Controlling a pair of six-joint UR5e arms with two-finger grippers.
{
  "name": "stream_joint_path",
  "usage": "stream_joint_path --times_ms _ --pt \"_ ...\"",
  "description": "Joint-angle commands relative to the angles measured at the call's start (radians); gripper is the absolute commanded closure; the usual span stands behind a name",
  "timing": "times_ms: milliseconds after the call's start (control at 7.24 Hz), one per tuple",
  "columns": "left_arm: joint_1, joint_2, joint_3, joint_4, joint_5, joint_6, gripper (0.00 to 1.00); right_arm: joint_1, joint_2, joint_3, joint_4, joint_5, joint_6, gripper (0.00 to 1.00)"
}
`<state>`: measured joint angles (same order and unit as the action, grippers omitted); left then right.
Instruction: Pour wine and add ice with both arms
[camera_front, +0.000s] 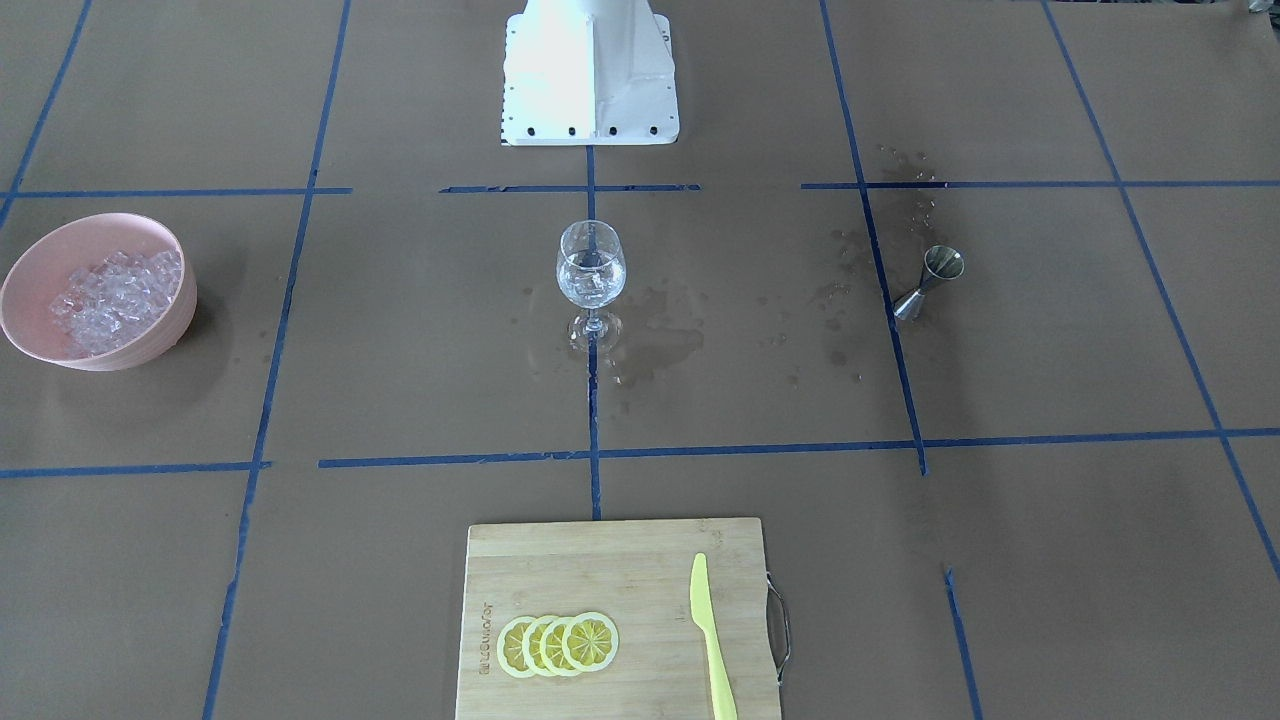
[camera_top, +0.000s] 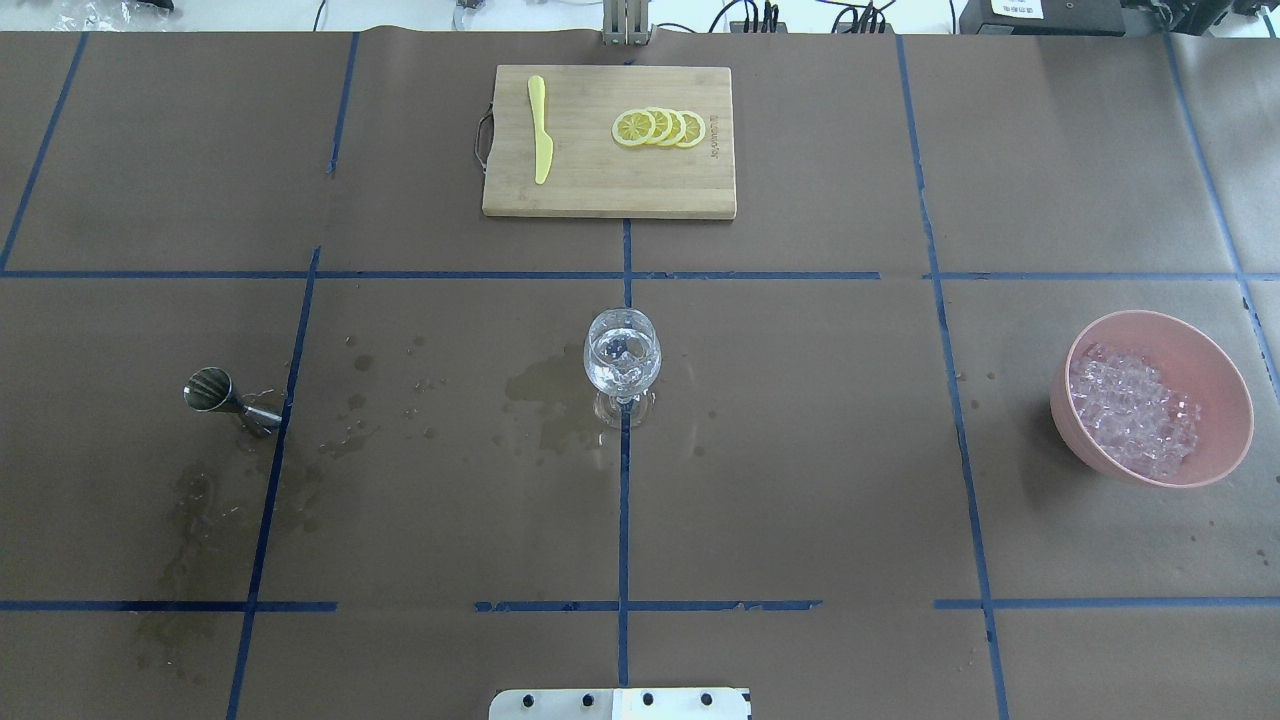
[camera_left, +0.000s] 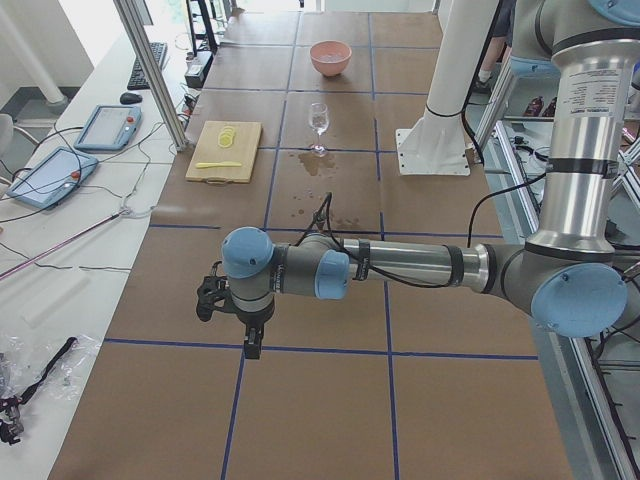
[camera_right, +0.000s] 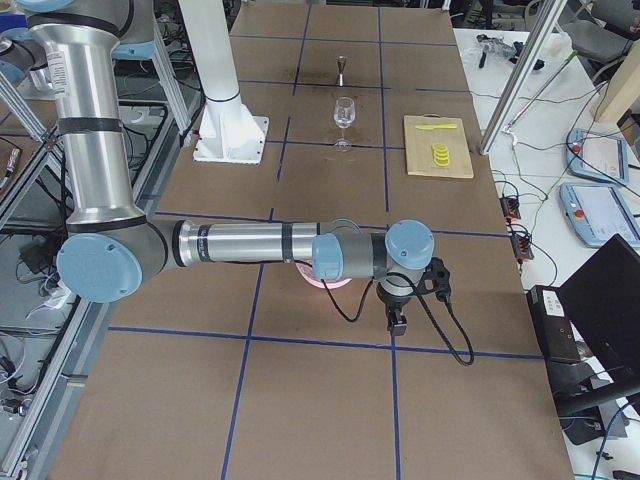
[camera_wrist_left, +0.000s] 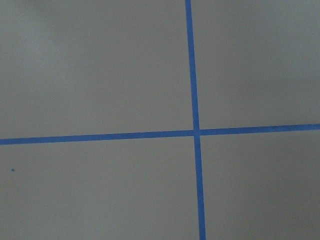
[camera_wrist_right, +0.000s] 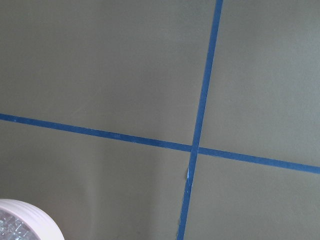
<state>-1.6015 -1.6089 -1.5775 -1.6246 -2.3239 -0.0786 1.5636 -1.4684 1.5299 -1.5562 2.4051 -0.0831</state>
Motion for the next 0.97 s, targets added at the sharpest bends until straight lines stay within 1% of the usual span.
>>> stream_joint_path --times_ms 0,415,829 --pt "0.005 0.0 0.007 -0.003 -0.002 -0.02 0.0 0.003 -0.012 0.001 0.004 -0.001 0.084 0.0" --pt "0.005 0.0 0.004 -0.001 -0.002 -0.018 0.0 0.038 -0.03 0.006 0.001 -0.001 0.147 0.0" --pt "0.005 0.001 0.004 -0.001 0.0 -0.02 0.0 0.056 -0.073 0.035 0.011 -0.004 0.155 0.0"
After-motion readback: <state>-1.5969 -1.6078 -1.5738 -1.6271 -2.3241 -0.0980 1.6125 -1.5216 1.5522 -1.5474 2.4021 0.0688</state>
